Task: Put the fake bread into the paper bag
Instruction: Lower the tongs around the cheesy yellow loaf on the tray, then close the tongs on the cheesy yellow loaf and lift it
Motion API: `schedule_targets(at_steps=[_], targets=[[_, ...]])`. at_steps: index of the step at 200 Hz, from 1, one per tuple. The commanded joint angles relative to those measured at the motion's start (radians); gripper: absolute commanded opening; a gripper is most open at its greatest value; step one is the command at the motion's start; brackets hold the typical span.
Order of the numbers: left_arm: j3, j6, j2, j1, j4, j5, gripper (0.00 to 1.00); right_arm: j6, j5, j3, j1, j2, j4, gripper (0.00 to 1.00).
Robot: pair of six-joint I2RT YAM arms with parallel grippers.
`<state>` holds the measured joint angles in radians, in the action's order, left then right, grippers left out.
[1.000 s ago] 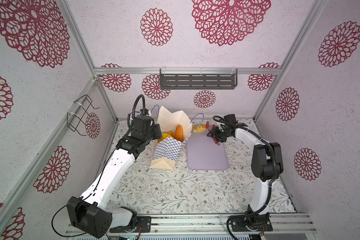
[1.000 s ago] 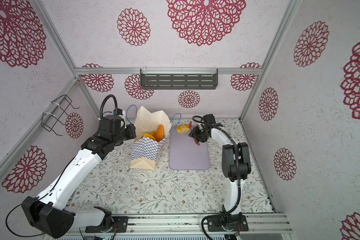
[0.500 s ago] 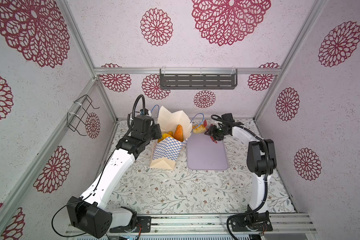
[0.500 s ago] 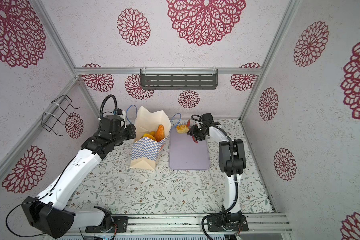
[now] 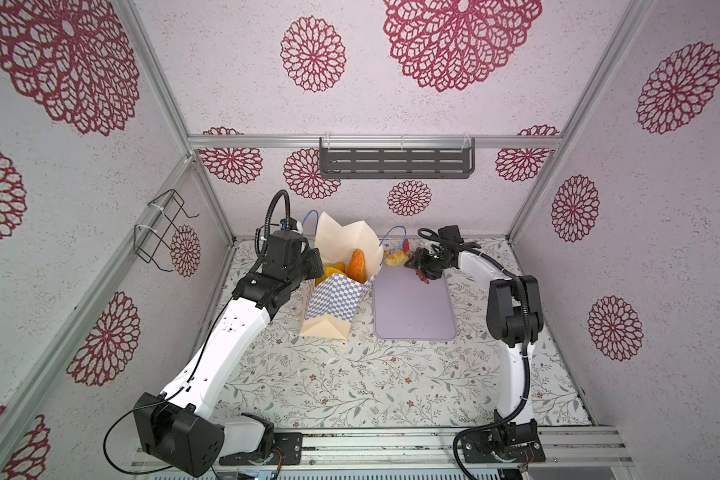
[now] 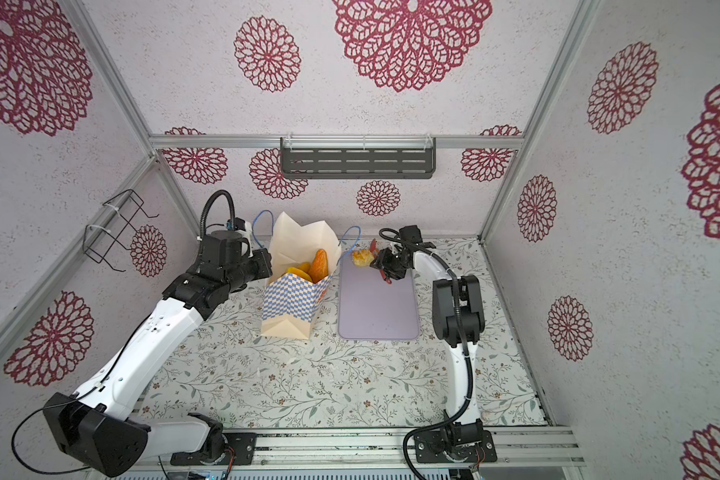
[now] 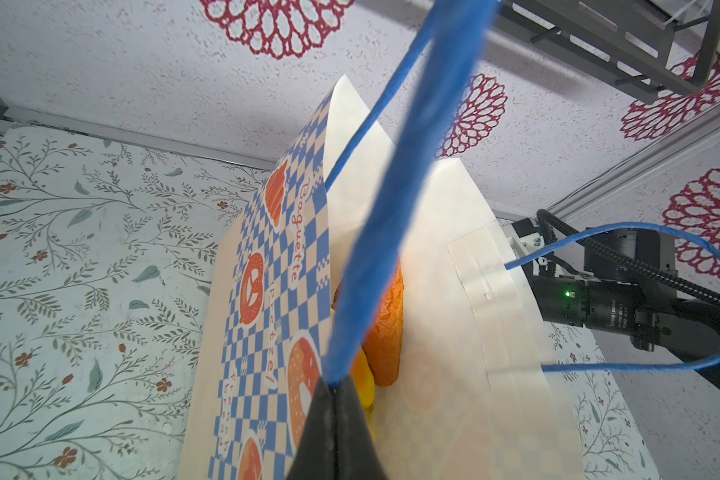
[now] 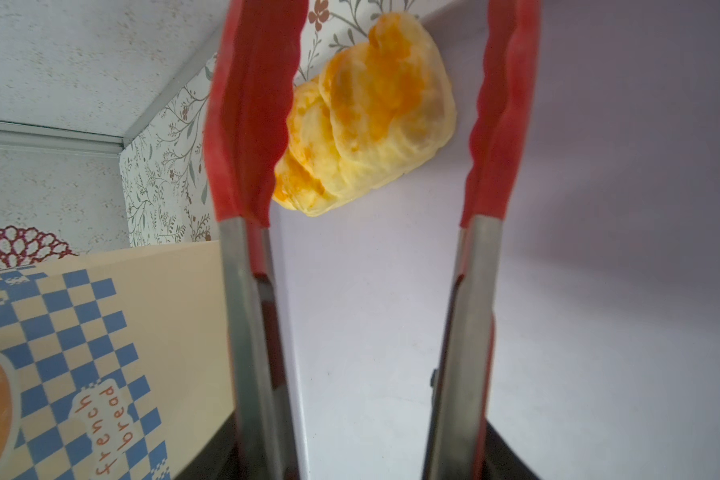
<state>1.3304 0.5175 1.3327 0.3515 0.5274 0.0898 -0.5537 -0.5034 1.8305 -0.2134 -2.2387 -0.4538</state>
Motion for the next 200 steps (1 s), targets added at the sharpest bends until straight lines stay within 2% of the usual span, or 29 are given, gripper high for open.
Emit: schedule_targets(at_steps=[1,53,97,150,200], targets=[[-0.010,0.002,-0.030,-0.005,-0.037,-0.007,0.00,-0.013,-0.024,0.051,-0.014,-0.005,0.003,0.60],[-0.014,0.004,-0.033,-0.004,-0.040,-0.009,0.00,-0.011,-0.024,0.081,-0.030,-0.036,-0.010,0.57],[-0.013,0.004,-0.033,-0.005,-0.040,-0.009,0.00,-0.012,-0.013,0.052,-0.040,-0.014,-0.002,0.48],[-0.020,0.005,-0.040,-0.005,-0.038,-0.004,0.00,-0.007,0.005,-0.068,-0.040,0.075,0.032,0.36],[-0.019,0.002,-0.044,-0.006,-0.038,0.001,0.00,-0.009,0.027,-0.251,-0.039,0.249,0.083,0.30]])
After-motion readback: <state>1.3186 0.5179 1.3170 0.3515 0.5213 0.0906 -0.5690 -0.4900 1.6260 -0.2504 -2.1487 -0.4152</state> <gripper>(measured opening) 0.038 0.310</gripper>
